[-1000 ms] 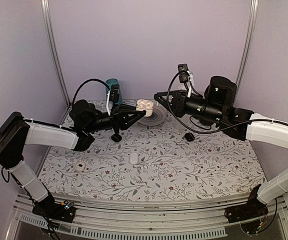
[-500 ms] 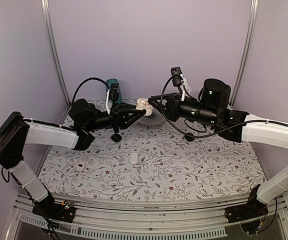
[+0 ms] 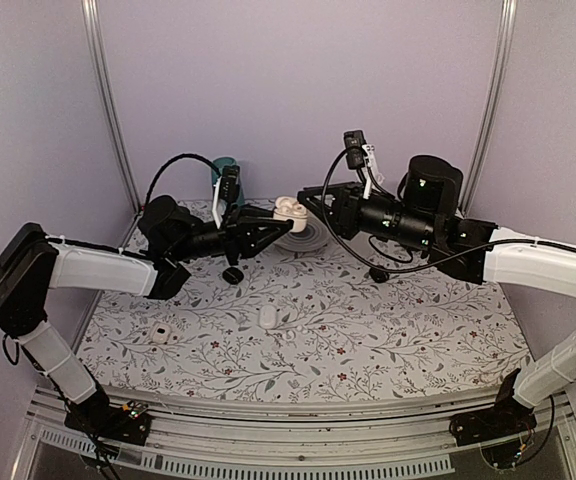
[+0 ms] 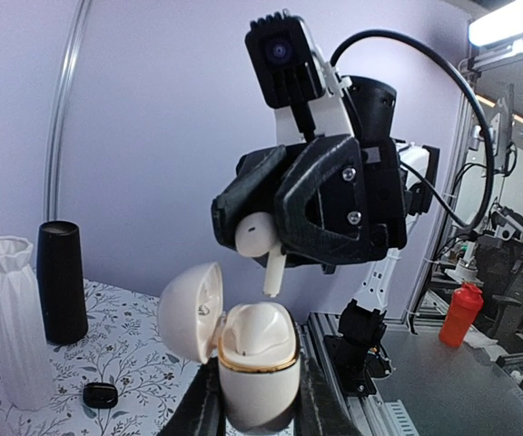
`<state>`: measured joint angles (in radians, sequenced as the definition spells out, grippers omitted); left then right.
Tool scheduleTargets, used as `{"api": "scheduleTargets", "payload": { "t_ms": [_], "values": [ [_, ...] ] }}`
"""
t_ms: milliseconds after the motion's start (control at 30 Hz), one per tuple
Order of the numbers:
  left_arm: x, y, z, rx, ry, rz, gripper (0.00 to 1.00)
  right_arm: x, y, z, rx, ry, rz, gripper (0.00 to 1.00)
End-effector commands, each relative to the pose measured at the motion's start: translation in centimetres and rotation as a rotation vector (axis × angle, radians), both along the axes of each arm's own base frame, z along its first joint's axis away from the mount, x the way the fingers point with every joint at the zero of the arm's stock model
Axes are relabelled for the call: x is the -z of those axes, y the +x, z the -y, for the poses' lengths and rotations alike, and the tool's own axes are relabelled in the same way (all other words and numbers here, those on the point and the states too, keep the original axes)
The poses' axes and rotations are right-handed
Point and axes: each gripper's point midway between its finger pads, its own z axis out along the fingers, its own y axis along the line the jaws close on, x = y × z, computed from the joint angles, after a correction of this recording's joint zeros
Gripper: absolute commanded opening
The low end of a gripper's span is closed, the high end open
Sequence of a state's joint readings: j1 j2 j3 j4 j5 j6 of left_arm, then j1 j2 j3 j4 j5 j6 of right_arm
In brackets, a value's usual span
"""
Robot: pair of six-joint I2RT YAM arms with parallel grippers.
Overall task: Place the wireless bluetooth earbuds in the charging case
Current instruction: Insert the right earbud into the right side groove of the charging case.
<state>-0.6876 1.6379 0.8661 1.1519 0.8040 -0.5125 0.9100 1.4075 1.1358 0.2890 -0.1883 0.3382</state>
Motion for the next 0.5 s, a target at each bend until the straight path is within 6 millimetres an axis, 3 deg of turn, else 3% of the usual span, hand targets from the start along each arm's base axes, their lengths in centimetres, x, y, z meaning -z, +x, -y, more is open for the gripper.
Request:
{"api": "scheduleTargets", "payload": {
  "t_ms": [0, 467],
  "values": [
    [-0.8, -0.4, 0.4, 0.017, -0.009, 0.042, 0.00, -1.6, 0.0, 0.0, 0.012, 0.030, 0.034, 0.07],
    [-2.1, -0.8, 0.3, 0.021, -0.032, 0.068, 0.00, 0.3, 0.2, -0.9, 0.020, -0.020, 0.020, 0.07]
  ]
}}
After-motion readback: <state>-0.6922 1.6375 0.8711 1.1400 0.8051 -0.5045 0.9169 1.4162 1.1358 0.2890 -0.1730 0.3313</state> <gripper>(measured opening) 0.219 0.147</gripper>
